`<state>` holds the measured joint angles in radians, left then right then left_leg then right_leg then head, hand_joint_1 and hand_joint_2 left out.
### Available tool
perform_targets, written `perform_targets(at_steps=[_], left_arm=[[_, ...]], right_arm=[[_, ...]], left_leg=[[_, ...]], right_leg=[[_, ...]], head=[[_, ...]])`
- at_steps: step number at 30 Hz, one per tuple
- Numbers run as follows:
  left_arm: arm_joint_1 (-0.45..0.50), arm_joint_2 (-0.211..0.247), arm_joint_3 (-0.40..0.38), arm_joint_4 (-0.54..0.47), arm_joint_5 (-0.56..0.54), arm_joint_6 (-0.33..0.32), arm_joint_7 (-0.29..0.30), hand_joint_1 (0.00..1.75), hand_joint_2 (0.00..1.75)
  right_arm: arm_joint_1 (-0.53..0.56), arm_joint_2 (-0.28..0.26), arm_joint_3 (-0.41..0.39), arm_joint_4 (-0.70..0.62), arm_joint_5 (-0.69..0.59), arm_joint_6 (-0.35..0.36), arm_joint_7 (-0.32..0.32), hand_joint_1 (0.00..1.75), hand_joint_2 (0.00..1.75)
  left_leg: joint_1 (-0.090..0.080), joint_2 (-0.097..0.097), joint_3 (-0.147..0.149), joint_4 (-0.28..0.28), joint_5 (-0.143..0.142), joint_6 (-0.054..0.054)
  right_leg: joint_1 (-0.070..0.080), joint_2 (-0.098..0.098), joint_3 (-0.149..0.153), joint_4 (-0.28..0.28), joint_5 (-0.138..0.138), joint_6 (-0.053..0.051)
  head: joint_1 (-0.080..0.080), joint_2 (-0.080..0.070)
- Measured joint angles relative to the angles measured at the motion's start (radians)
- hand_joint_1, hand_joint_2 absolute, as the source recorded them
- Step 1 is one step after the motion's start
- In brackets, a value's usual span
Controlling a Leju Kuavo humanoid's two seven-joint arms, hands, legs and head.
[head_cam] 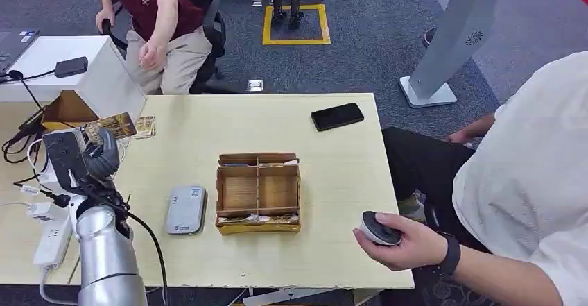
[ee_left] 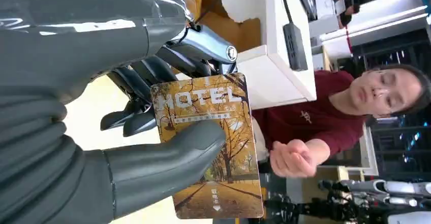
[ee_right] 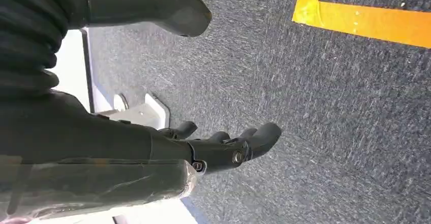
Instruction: Pass the card to the sensor for recognition and then transmit it.
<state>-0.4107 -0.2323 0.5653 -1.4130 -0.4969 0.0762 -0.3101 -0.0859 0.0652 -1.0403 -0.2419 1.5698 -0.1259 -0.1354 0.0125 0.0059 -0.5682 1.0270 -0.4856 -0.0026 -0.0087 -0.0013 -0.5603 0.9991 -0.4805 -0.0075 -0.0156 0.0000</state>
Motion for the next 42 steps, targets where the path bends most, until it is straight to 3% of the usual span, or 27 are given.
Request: perform_targets(at_steps=[8, 32, 33, 37, 42], left_arm=[[-0.058, 0.0, 0.0, 0.01, -0.135, 0.089, -0.016, 1.75, 1.75], [-0.075, -0.006, 0.0, 0.043, -0.161, 0.093, -0.025, 1.75, 1.75], [-0.075, -0.006, 0.0, 0.043, -0.161, 0.093, -0.025, 0.0, 1.75], [-0.075, -0.008, 0.0, 0.048, -0.161, 0.092, -0.025, 0.0, 1.75], [-0.082, -0.008, 0.002, 0.064, -0.158, 0.072, 0.029, 0.0, 1.75]], right_arm=[[-0.004, 0.003, 0.025, 0.0, 0.0, 0.0, 0.003, 0.0, 1.75], [-0.002, 0.013, 0.047, 0.003, 0.0, 0.005, 0.01, 0.0, 1.75], [-0.002, 0.013, 0.047, 0.003, 0.0, 0.005, 0.01, 0.0, 1.75], [-0.001, 0.014, 0.047, 0.003, 0.0, 0.005, 0.009, 0.0, 1.75], [-0.002, 0.016, 0.047, 0.003, 0.0, 0.006, 0.011, 0.0, 1.75]], left_leg=[[0.0, 0.0, 0.0, 0.0, 0.0, 0.0], [0.0, 0.0, -0.001, 0.0, 0.0, 0.0], [0.0, 0.0, -0.001, 0.0, 0.0, 0.0], [0.0, 0.0, -0.001, 0.0, 0.0, 0.0], [0.0, 0.0, -0.001, 0.0, 0.0, 0.0]], right_leg=[[0.0, 0.0, 0.0, 0.0, 0.0, 0.0], [0.0, 0.0, -0.001, 0.0, 0.0, 0.0], [0.0, 0.0, -0.001, 0.0, 0.0, 0.0], [0.0, 0.0, -0.001, 0.0, 0.0, 0.0], [0.0, 0.0, -0.001, 0.0, 0.0, 0.0]], head=[[0.0, 0.0], [0.0, 0.0], [0.0, 0.0], [0.0, 0.0], [0.0, 0.0]])
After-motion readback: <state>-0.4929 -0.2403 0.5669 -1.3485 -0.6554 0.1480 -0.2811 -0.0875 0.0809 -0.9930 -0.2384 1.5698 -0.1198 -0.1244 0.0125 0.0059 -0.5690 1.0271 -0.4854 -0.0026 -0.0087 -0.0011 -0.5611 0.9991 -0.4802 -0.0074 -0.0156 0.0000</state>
